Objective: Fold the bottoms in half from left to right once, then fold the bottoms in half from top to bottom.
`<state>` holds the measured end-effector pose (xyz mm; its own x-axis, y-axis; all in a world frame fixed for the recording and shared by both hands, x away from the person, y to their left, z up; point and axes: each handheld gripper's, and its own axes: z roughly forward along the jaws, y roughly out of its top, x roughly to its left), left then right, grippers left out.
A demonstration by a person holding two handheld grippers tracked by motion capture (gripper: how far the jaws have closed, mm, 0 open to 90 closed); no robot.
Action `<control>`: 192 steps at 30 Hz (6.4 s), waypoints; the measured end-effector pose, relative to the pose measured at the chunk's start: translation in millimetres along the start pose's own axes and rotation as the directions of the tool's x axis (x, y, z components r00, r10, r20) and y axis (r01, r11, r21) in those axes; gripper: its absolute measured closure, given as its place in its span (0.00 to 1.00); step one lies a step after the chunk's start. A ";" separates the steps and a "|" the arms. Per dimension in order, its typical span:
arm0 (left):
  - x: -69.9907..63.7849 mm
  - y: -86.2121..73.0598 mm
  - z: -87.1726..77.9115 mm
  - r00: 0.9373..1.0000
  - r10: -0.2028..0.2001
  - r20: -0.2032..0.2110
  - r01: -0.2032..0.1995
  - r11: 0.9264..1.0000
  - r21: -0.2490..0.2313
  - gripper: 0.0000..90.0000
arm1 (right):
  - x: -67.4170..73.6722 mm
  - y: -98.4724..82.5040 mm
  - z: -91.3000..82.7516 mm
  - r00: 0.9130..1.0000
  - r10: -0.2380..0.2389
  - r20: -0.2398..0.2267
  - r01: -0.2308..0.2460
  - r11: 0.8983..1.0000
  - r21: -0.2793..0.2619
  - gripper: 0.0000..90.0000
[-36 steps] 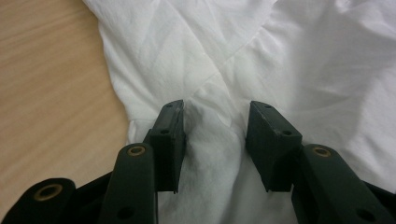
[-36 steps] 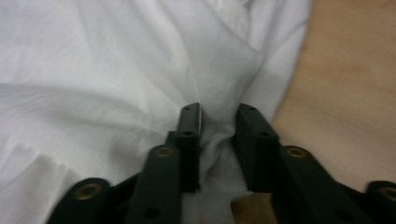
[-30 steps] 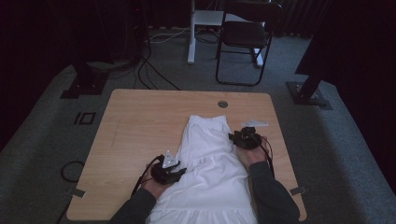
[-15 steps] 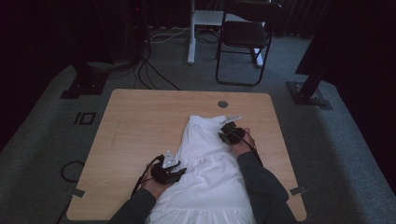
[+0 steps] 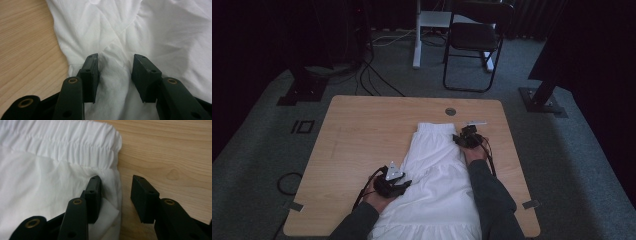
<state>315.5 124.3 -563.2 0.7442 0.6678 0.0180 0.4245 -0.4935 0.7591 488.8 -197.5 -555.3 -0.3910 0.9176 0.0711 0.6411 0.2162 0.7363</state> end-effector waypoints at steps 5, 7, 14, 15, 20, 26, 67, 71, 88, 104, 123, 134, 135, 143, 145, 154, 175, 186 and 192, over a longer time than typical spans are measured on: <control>-10.0 -12.0 -13.1 1.000 0.007 0.017 -0.007 1.000 -0.001 0.64 | 13.7 -7.9 -9.8 0.999 -0.037 -0.013 0.038 0.999 0.028 0.82; -15.7 -17.6 -19.3 1.000 0.009 0.022 -0.009 1.000 0.001 0.64 | 22.4 -14.0 -16.4 0.999 -0.051 -0.010 0.052 0.998 0.037 0.84; -30.9 -29.4 -40.0 0.995 -0.040 0.089 0.037 0.999 0.034 0.63 | 48.5 -40.9 -37.4 0.998 -0.067 0.000 0.067 0.998 0.010 0.85; -28.7 -26.6 -41.4 0.997 -0.033 0.075 0.030 0.999 0.030 0.62 | 50.1 -41.5 -37.9 0.997 -0.072 0.003 0.072 0.997 0.009 0.85; -0.1 13.7 -44.7 0.999 -0.040 -0.025 0.038 0.997 -0.065 0.51 | 47.4 -40.5 -36.7 0.998 -0.055 -0.019 0.056 0.998 0.009 0.85; 37.8 62.4 -7.9 0.990 -0.137 -0.026 0.134 0.987 -0.093 0.37 | 47.3 -40.5 -35.3 0.998 -0.057 -0.026 0.057 0.998 0.000 0.85; 55.8 78.0 76.2 0.987 -0.112 -0.116 0.121 0.989 0.080 0.47 | 48.6 -25.3 -20.5 0.992 -0.101 -0.078 0.106 0.993 0.059 0.22; 53.7 78.3 76.2 0.986 -0.115 -0.120 0.124 0.989 0.078 0.51 | 55.9 -26.3 -20.7 0.990 -0.128 -0.059 0.132 0.989 0.070 0.22; 69.2 97.2 64.0 0.980 -0.197 -0.037 0.199 0.977 0.071 0.93 | 42.1 -8.5 -25.1 0.973 -0.037 -0.228 0.054 0.996 0.069 0.91; 117.6 218.9 -27.5 0.990 -0.101 -0.096 0.081 0.977 -0.199 0.92 | 40.7 127.7 -103.3 0.964 -0.190 -0.187 0.137 0.955 -0.264 0.90; 45.9 166.9 -79.5 0.999 0.025 0.033 -0.017 0.973 -0.230 0.90 | 62.4 60.2 -167.8 0.927 -0.285 -0.244 0.207 0.931 -0.301 0.90; -16.1 40.2 -57.8 0.983 -0.001 0.186 0.009 0.999 -0.042 0.87 | 92.5 -69.1 -165.6 0.893 -0.315 -0.321 0.278 0.947 -0.159 0.88; -17.5 26.4 -47.6 0.978 -0.027 0.207 0.026 1.000 0.009 0.87 | 95.1 -80.9 -159.7 0.891 -0.307 -0.335 0.283 0.952 -0.120 0.88; -19.1 3.1 -21.6 0.980 -0.031 0.195 0.011 0.995 0.104 0.86 | 101.4 -118.1 -121.1 0.899 -0.236 -0.370 0.282 0.957 0.074 0.88; -15.8 6.3 -17.8 0.982 -0.049 0.181 0.030 0.994 0.103 0.86 | 98.1 -112.9 -115.1 0.898 -0.245 -0.364 0.288 0.955 0.066 0.88; 14.9 40.2 12.7 0.994 -0.082 0.076 0.072 0.989 0.128 0.86 | 74.9 -56.4 -63.1 0.913 -0.280 -0.296 0.312 0.948 0.068 0.89; 115.7 110.6 77.5 0.969 -0.011 -0.246 0.067 0.972 0.223 0.86 | 73.1 35.0 23.1 0.977 -0.181 -0.117 0.194 0.974 0.116 0.87; 113.7 136.3 27.6 0.973 -0.137 -0.184 0.134 0.991 -0.027 0.93 | 59.7 60.8 -13.6 0.970 -0.167 -0.175 0.173 0.985 0.014 0.90; 82.1 171.7 -45.1 0.985 -0.077 -0.154 0.043 0.975 -0.218 0.94 | 58.2 96.9 -99.0 0.953 -0.243 -0.178 0.204 0.956 -0.213 0.90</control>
<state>426.2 119.6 -402.1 0.6208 0.7817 0.0590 0.3334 -0.3314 0.8826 462.9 -156.1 -413.2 -0.6465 0.7629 0.0087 0.3922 0.3225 0.8615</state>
